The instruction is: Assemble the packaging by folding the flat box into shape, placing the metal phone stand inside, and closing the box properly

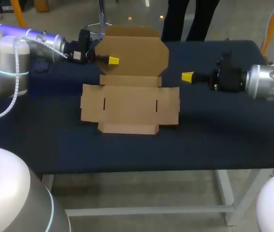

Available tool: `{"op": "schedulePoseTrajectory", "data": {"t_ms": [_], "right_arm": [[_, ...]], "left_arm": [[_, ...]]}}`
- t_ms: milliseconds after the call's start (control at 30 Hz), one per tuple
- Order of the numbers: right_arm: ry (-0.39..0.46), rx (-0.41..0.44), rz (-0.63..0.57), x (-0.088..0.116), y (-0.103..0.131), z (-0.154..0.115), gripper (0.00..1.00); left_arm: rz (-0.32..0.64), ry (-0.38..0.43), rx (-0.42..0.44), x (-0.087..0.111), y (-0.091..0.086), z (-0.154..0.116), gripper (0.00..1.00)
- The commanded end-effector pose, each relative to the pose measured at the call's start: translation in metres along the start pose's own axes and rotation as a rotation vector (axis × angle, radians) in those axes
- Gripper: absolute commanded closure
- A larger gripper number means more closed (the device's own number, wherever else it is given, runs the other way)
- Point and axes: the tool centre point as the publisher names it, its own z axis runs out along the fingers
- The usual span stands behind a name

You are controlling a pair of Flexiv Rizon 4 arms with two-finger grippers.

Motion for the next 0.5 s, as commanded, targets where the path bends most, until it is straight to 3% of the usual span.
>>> {"op": "schedulePoseTrajectory", "data": {"t_ms": [33,133,500], "right_arm": [[-0.100,0.045,-0.056,0.017,0.001,-0.006,1.00],[-0.122,0.091,-0.092,0.021,0.000,-0.007,1.00],[-0.122,0.091,-0.092,0.021,0.000,-0.007,1.00]], "left_arm": [[0.005,-0.015,-0.004,0.006,-0.004,0.002,1.00],[0.011,-0.018,0.001,0.007,-0.008,0.003,1.00],[-0.028,-0.017,-0.010,0.009,-0.016,0.003,1.00]]}}
